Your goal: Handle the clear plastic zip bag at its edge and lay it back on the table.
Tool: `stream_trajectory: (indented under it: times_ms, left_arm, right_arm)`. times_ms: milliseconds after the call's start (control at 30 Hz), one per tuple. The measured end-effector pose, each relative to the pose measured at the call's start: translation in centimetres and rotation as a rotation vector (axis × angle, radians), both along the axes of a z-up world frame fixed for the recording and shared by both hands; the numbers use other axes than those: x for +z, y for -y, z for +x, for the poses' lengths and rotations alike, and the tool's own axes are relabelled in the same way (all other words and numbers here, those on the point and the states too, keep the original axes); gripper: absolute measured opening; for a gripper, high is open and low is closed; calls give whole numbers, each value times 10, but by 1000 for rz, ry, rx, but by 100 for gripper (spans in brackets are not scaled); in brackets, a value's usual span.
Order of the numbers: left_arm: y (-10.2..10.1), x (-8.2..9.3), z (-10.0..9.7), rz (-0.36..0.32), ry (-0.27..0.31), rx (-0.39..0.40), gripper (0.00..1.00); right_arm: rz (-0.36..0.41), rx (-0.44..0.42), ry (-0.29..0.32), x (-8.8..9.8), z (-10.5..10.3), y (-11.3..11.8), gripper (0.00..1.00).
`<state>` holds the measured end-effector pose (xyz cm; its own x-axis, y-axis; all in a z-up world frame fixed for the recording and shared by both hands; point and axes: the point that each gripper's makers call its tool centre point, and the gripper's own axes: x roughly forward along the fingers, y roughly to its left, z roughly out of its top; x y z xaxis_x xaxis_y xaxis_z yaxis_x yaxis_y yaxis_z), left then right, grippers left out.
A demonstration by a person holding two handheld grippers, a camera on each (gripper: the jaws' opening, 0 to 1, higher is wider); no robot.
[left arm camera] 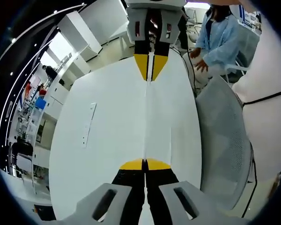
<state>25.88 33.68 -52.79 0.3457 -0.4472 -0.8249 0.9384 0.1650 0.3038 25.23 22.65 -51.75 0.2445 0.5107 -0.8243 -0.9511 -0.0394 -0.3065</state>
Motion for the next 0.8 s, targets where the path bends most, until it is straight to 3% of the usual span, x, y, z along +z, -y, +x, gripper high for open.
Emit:
stream_trajectory:
  times_ms: [400, 800]
  left_arm:
    - [6, 2, -6, -4, 8, -10, 0]
    - [8, 5, -7, -10, 14, -19, 0]
  right_arm:
    - [85, -8, -44, 15, 0, -20, 3]
    - [88, 6, -79, 13, 3, -34, 2]
